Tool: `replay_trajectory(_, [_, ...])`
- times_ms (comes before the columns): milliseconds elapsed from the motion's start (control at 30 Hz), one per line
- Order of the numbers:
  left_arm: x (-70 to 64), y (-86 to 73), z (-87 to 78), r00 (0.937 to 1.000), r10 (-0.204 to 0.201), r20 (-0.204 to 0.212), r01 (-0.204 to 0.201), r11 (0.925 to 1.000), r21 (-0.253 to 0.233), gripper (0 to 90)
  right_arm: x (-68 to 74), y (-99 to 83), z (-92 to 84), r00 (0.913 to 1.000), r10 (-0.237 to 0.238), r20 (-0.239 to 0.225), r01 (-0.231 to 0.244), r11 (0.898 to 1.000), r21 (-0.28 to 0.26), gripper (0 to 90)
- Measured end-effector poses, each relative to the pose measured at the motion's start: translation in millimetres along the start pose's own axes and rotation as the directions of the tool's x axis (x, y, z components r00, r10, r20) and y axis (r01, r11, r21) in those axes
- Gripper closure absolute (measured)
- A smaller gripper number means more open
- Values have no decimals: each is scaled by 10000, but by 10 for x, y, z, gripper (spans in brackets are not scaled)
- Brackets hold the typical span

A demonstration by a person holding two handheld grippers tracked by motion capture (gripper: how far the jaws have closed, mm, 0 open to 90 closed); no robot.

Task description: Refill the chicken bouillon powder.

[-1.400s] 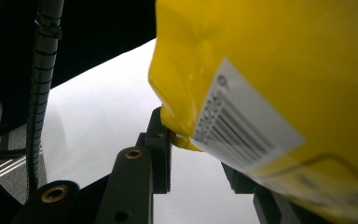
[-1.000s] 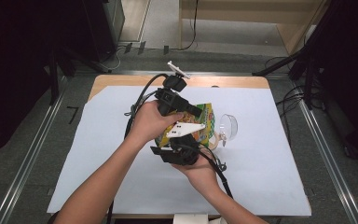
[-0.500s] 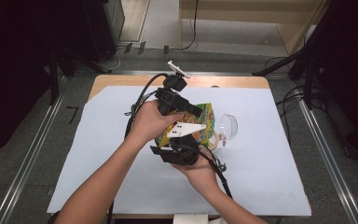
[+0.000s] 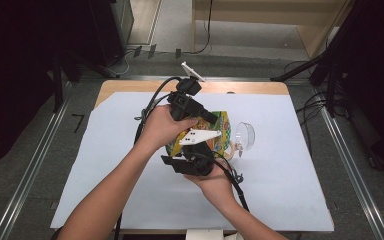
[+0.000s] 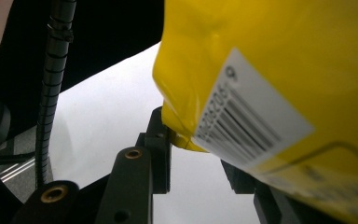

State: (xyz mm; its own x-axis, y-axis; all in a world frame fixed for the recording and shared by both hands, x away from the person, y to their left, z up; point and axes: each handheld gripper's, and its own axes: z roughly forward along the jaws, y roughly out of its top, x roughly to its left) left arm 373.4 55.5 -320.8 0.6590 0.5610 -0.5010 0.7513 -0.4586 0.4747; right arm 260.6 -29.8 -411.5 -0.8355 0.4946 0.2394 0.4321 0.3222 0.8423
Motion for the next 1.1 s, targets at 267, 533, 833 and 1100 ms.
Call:
replay_trajectory(267, [-18, 60, 25, 9999, -4, -162, 10, 9993, 382, 779, -2, 15, -13, 9994, 272, -194, -275, 9995, -145, 659])
replay_trajectory(533, [12, 60, 32, 9999, -136, 10, 136, 9995, 275, 782, -21, 10, -17, 9999, 153, -74, -154, 9999, -78, 674])
replay_trajectory(833, [10, 33, 46, 10000, -22, 33, 21, 9997, 257, 781, -20, -24, -5, 10000, -21, 24, 21, 10000, -76, 674])
replay_trajectory(1100, [9, -30, 21, 9998, 145, 98, -147, 9997, 177, 782, -7, -71, 18, 9996, -202, -179, 200, 9997, -102, 655])
